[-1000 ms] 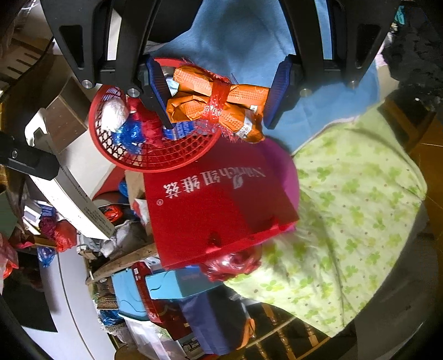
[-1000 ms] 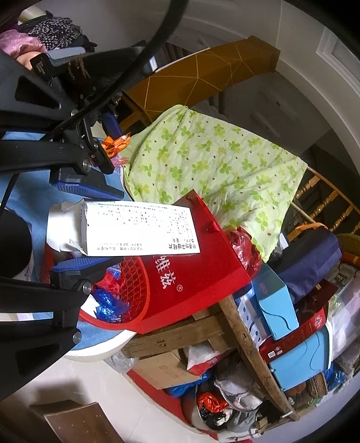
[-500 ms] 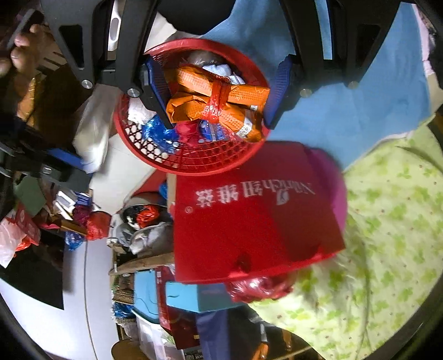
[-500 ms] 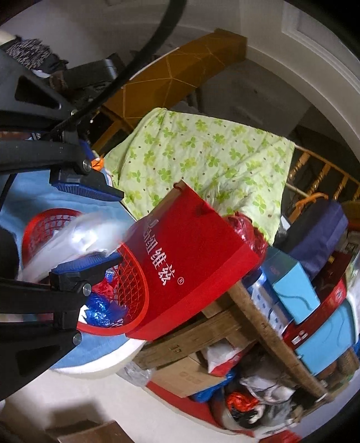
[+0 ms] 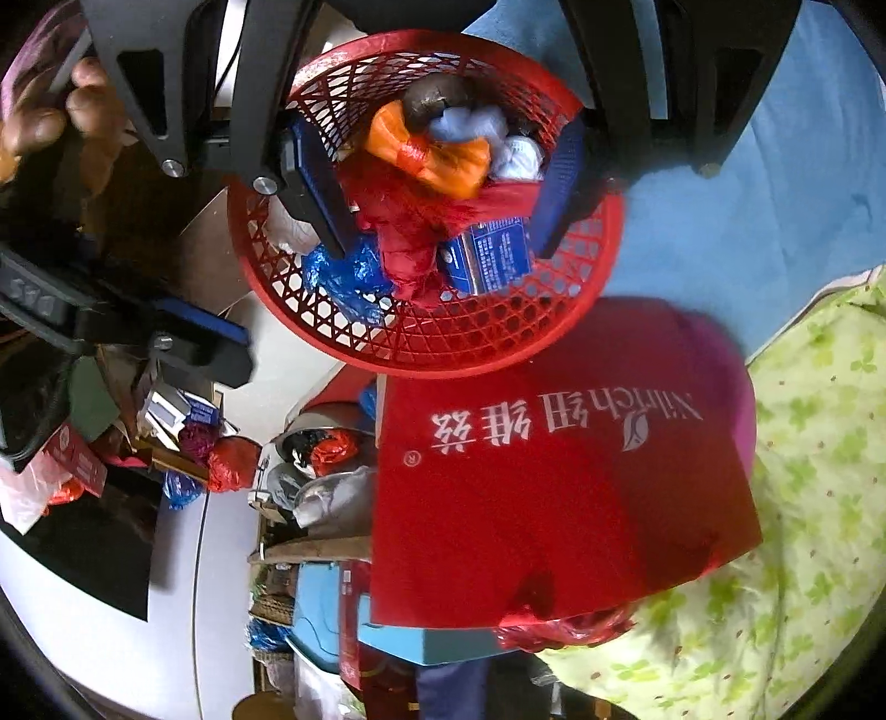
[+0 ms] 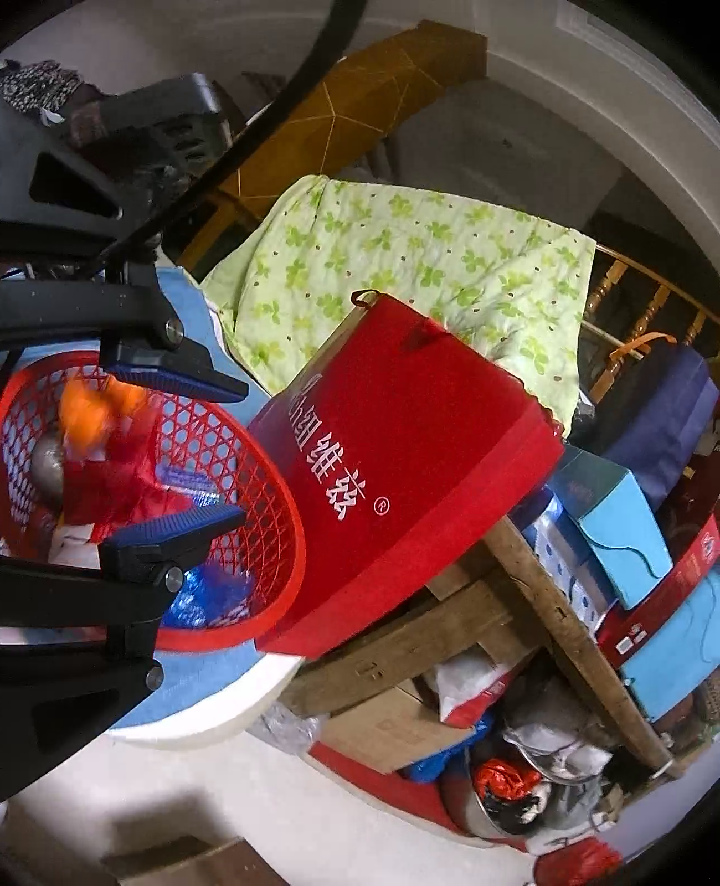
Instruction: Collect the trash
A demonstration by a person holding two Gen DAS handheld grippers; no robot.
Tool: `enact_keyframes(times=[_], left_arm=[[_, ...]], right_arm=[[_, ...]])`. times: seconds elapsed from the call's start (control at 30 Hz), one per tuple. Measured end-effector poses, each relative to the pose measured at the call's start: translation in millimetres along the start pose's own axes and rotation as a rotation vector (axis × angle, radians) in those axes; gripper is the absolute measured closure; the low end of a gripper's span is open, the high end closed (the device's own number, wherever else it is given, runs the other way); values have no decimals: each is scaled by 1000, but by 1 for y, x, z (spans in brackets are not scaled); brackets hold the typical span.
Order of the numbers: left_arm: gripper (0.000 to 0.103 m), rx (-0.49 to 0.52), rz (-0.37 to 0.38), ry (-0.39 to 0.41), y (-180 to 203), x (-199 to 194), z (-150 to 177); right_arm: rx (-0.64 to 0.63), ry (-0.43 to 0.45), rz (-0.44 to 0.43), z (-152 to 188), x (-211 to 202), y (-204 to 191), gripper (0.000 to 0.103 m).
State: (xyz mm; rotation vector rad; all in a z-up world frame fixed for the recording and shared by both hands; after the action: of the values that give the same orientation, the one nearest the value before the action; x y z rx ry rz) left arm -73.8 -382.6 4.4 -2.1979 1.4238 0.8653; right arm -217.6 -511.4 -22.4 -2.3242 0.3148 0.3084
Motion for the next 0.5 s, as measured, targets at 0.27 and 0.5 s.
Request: enact_keyframes(times=[0.27,0.5], left_arm=[[34,-41,-131,81,-51,-54,24],[24,-175,-440,56,-162,-109,109]], right_arm=[[-132,23,-58,-3,-25,-45,42],[-349,-68,-229,34,8,-153,33]])
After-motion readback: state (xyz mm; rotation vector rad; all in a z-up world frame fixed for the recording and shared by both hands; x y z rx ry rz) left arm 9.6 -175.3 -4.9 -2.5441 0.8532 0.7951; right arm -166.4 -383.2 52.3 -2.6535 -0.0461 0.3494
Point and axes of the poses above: each gripper's, at about its wrist camera, not at the fingertips, and x roughly the way its jaws point, y to its right, z to its underside, the point moved 2 cm from there along x, roughly the way its jaws point, and after that the axes turned 4 degrees about z, right-handed, at the moved point
